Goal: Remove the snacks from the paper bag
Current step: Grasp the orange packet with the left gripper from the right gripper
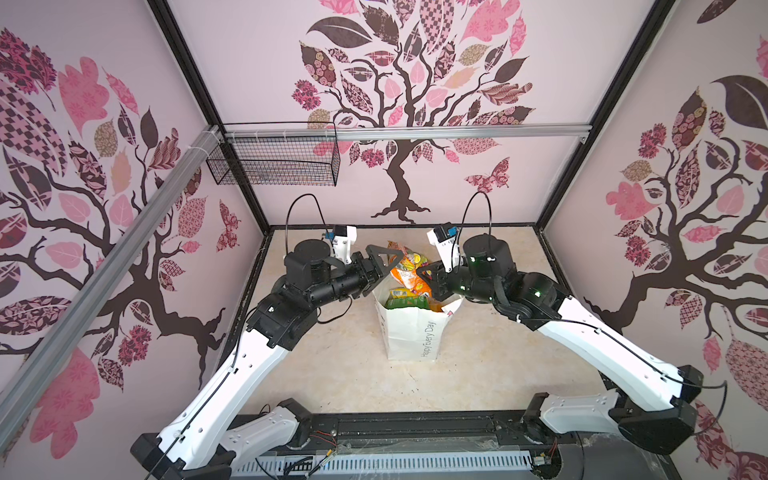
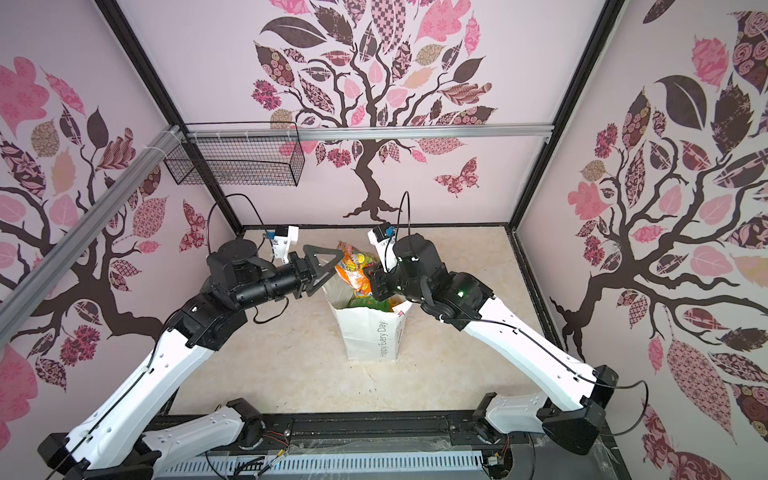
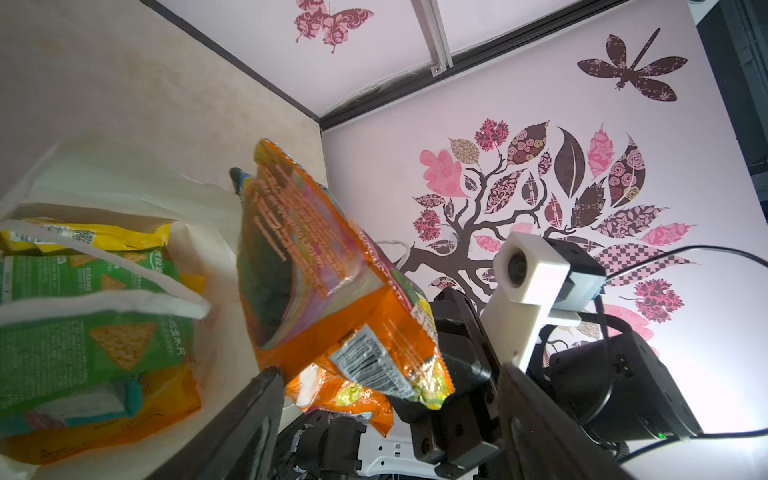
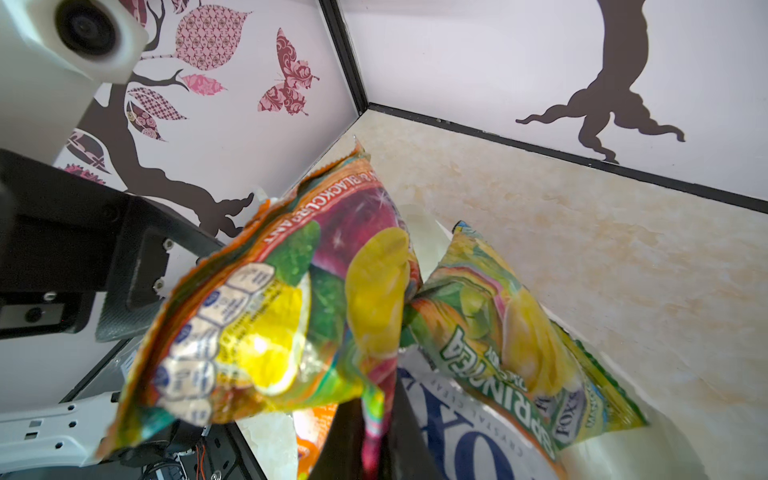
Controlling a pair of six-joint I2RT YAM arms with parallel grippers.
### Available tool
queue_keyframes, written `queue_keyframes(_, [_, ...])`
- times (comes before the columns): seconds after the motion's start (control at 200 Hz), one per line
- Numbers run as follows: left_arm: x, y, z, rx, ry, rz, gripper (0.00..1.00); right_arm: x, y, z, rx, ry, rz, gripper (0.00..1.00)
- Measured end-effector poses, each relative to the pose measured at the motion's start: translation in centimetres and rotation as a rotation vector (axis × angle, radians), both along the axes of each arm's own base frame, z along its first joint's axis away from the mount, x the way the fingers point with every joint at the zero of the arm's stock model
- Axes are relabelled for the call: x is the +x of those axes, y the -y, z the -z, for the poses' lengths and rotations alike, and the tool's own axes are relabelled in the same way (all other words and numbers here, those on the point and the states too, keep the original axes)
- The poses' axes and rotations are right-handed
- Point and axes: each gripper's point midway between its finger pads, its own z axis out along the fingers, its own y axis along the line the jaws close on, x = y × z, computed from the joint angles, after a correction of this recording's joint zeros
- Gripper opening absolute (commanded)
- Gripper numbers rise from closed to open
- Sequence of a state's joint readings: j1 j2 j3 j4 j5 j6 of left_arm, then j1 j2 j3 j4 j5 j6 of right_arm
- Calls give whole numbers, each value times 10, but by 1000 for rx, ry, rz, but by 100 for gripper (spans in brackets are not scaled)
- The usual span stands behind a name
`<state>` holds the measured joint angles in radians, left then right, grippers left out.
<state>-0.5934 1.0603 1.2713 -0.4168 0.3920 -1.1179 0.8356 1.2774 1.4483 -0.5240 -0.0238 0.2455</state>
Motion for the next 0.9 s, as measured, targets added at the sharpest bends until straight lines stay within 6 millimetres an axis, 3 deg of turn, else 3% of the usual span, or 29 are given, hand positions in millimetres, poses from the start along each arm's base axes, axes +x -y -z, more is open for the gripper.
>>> queue_keyframes(0.12, [1,11,5,2,-16,20,67,-2,-4,3,2,-10,-26,0])
queue_keyframes(0.22, [3,27,22,32,-53,62,60,-4,-9,6,10,-18,-48,0])
queue_keyframes(0.36, [8,35,48,93,-108,77,33,-1,-7,24,-16,-44,-38,4])
queue_keyframes(0.57, [9,31,60,159,-99,63,0,0,-7,26,-9,-45,-35,30])
queue_keyframes(0.7, [11,28,59,184,-68,55,0,0,-7,23,5,-42,-28,38])
queue_keyframes(0.78, [12,27,53,194,-40,52,0,0,-6,18,19,-34,-25,54])
queue_keyframes(0.9, [13,27,36,193,22,56,0,-6,-2,-5,83,5,-24,64])
